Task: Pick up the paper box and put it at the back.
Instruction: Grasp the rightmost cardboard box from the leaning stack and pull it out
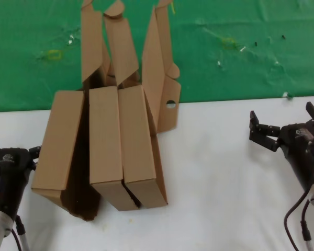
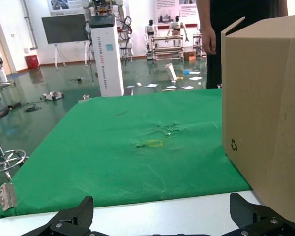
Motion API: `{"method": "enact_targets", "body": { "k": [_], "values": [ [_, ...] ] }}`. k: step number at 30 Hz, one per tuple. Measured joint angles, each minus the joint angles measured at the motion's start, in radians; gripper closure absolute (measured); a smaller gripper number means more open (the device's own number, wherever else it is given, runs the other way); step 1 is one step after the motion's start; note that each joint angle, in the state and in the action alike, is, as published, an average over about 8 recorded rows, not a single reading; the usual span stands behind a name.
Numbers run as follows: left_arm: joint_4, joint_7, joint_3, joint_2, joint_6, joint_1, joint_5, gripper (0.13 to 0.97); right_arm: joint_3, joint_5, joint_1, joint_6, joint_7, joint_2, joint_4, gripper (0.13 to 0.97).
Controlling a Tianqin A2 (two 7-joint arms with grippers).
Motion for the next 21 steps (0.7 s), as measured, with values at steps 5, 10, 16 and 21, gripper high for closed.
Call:
{"method": "enact_targets", "body": {
  "k": [5,10,16,21],
  "values": [
    [0.0,0.0,0.0,0.0,0.0,0.0,0.0,0.132,0.0,0.0,0.0,0.0,0.0,0.0,0.0,0.129],
    [0.0,0.0,0.0,0.0,0.0,0.0,0.0,0.132,0.0,0.0,0.0,0.0,0.0,0.0,0.0,0.129],
    [0.0,0.0,0.0,0.0,0.0,0.0,0.0,0.132,0.0,0.0,0.0,0.0,0.0,0.0,0.0,0.129],
    [0.0,0.0,0.0,0.0,0.0,0.0,0.0,0.132,0.0,0.0,0.0,0.0,0.0,0.0,0.0,0.129]
  ]
}}
